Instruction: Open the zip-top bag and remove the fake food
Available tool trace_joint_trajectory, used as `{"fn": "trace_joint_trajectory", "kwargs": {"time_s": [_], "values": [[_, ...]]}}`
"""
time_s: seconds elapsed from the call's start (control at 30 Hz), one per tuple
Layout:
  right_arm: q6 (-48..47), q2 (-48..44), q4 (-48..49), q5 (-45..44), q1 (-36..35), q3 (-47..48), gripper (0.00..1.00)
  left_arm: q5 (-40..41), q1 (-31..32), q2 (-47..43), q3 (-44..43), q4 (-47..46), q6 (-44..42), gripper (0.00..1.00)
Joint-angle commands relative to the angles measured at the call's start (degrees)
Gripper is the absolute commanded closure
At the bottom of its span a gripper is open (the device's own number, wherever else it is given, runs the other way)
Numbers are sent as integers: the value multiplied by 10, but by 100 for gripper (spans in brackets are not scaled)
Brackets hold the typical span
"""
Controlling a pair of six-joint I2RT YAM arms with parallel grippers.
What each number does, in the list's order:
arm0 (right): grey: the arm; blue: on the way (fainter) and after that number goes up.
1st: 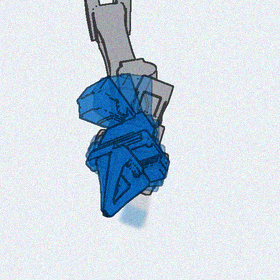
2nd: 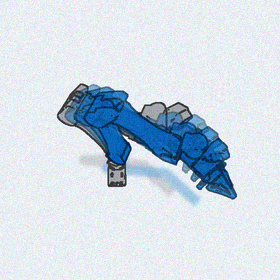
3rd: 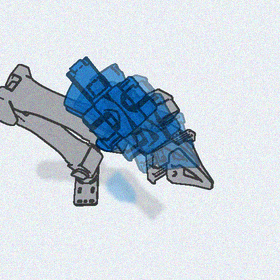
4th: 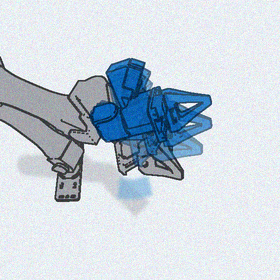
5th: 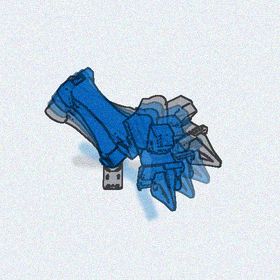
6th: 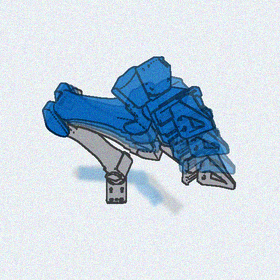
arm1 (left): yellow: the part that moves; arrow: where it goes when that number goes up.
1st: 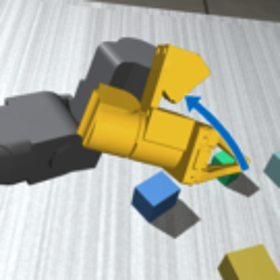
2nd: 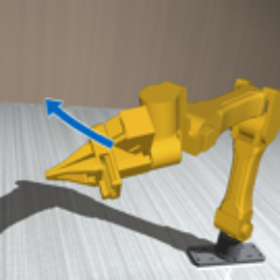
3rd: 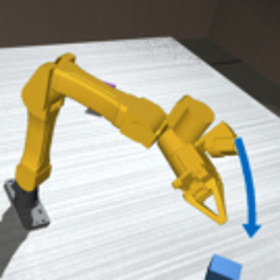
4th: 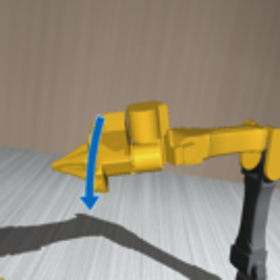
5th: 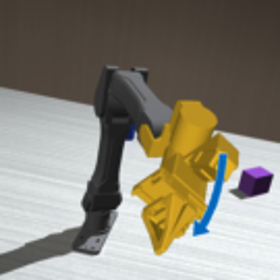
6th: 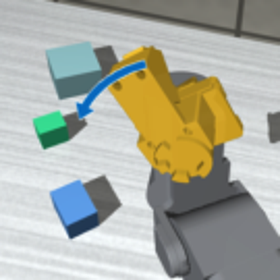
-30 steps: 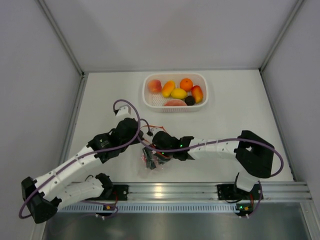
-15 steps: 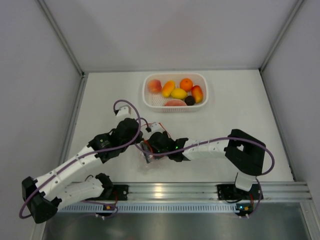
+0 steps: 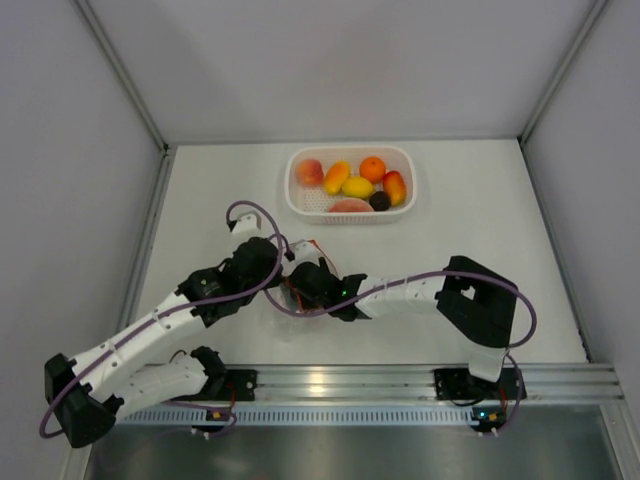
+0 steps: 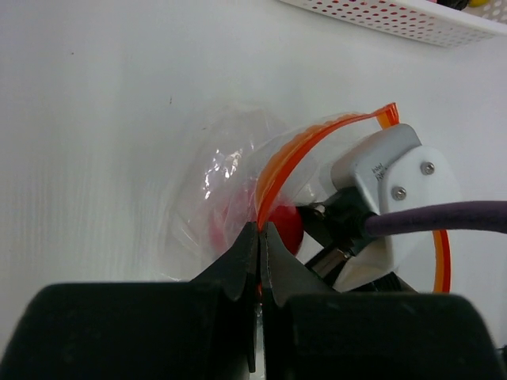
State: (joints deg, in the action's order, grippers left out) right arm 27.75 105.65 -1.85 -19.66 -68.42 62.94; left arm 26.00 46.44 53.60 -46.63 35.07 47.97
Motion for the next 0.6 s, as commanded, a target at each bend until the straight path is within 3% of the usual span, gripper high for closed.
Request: {"fn": "trace_joint_trajectory", "kwargs": {"time_s": [0.0, 0.3, 0.43, 0.57], "values": [[-22, -88, 48, 1, -22, -16, 39, 17, 5, -3, -3, -23, -6, 100], [2, -198, -16, -41, -20, -40, 41, 14, 5, -18, -7, -47, -19, 100], [-32, -171, -86, -102, -20, 9, 43, -12, 5, -45, -3, -64, -19, 100], [-94, -128, -120, -101, -20, 36, 47, -17, 5, -70, -9, -64, -21, 100]]}}
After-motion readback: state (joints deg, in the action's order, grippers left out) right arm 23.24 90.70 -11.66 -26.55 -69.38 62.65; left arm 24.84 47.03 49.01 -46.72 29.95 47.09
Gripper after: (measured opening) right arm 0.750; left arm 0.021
